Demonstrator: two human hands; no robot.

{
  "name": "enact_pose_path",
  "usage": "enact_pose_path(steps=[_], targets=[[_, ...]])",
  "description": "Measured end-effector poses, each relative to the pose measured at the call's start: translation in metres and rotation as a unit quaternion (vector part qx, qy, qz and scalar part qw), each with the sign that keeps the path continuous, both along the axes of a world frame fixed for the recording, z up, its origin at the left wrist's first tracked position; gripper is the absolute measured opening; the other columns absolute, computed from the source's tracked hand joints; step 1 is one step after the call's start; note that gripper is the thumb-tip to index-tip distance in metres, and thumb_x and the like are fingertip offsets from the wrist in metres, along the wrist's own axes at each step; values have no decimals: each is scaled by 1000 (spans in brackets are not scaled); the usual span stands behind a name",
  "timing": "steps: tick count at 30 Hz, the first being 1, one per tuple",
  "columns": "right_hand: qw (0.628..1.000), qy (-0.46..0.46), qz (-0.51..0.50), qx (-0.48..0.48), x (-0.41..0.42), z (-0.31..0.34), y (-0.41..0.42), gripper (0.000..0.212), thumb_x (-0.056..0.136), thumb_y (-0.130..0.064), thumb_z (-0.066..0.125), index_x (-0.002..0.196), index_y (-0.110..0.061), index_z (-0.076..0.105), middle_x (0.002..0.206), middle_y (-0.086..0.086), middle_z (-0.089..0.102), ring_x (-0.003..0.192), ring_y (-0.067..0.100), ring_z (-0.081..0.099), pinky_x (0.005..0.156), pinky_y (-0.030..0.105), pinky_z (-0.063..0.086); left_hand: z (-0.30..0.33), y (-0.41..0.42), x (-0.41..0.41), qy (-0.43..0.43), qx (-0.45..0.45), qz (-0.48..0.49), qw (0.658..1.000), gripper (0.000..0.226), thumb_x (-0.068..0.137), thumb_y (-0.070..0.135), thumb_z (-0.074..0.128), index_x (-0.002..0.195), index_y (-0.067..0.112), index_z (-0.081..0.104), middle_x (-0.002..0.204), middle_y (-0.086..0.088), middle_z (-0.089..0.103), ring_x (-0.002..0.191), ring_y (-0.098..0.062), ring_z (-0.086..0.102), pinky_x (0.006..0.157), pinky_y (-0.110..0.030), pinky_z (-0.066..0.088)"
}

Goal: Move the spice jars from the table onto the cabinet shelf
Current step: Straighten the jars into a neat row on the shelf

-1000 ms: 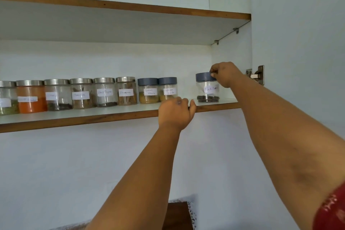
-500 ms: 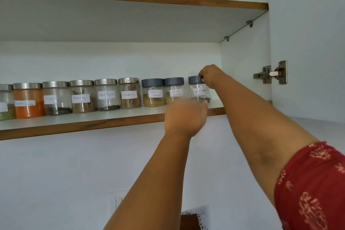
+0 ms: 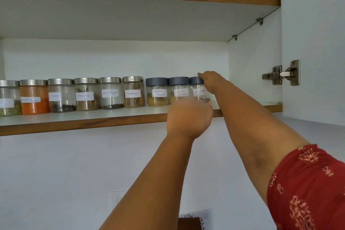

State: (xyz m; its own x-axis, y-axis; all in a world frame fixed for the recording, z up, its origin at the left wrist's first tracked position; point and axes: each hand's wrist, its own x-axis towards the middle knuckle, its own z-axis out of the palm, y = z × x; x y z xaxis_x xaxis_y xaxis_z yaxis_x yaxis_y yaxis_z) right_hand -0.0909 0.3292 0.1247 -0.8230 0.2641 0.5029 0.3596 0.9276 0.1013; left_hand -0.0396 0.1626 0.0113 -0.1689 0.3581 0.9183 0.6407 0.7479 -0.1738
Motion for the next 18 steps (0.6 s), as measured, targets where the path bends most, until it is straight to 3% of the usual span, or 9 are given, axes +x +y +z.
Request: enact_pose_path(steps=[3, 5, 7, 10, 15, 18], targets=[[995, 94, 22, 13, 0, -5, -2, 95, 86, 16, 50, 155, -18, -7, 163, 9, -7, 150, 29, -2, 119, 49, 11, 2, -1, 0, -2, -6, 5, 1000, 48, 98, 42, 29, 76, 17, 63, 60, 3, 42, 53, -14, 38, 51, -25, 22], [980, 194, 31, 37, 4, 1, -4, 108, 79, 23, 52, 153, -20, -14, 161, 6, -20, 149, 27, -15, 118, 52, 3, 1, 0, 0, -10, -7, 3, 1000, 48, 97, 43, 29, 79, 17, 65, 62, 2, 43, 54, -13, 39, 51, -24, 22], [969, 240, 38, 40, 15, 0, -7, 110, 77, 24, 54, 153, -18, -14, 161, 7, -19, 149, 27, -14, 118, 49, 2, 2, -1, 1, -22, -12, 2, 1000, 49, 97, 43, 28, 82, 17, 66, 64, 2, 44, 55, -13, 38, 51, -25, 20], [967, 250, 48, -19, 36, -23, 1, 95, 87, 16, 48, 154, -16, -10, 162, 9, -15, 149, 27, -10, 119, 48, 4, 5, -2, 1, -46, -25, 3, 999, 51, 97, 44, 25, 88, 16, 67, 68, 3, 43, 60, -13, 39, 55, -26, 23], [955, 210, 48, -203, 90, -60, 7, 72, 103, -32, 40, 155, -13, -5, 163, 11, -7, 150, 25, -3, 121, 46, 8, 13, -10, 9, -135, -74, -1, 988, 59, 100, 52, 18, 106, 16, 64, 89, -5, 60, 88, -21, 57, 68, -32, 39], [959, 172, 52, -220, 126, -89, -10, 69, 103, -44, 33, 155, -11, 3, 163, 11, 4, 150, 24, 7, 121, 43, 10, 11, -24, 22, -171, -122, 9, 978, 56, 101, 52, 19, 118, 15, 58, 108, -6, 64, 102, -25, 59, 77, -35, 43]])
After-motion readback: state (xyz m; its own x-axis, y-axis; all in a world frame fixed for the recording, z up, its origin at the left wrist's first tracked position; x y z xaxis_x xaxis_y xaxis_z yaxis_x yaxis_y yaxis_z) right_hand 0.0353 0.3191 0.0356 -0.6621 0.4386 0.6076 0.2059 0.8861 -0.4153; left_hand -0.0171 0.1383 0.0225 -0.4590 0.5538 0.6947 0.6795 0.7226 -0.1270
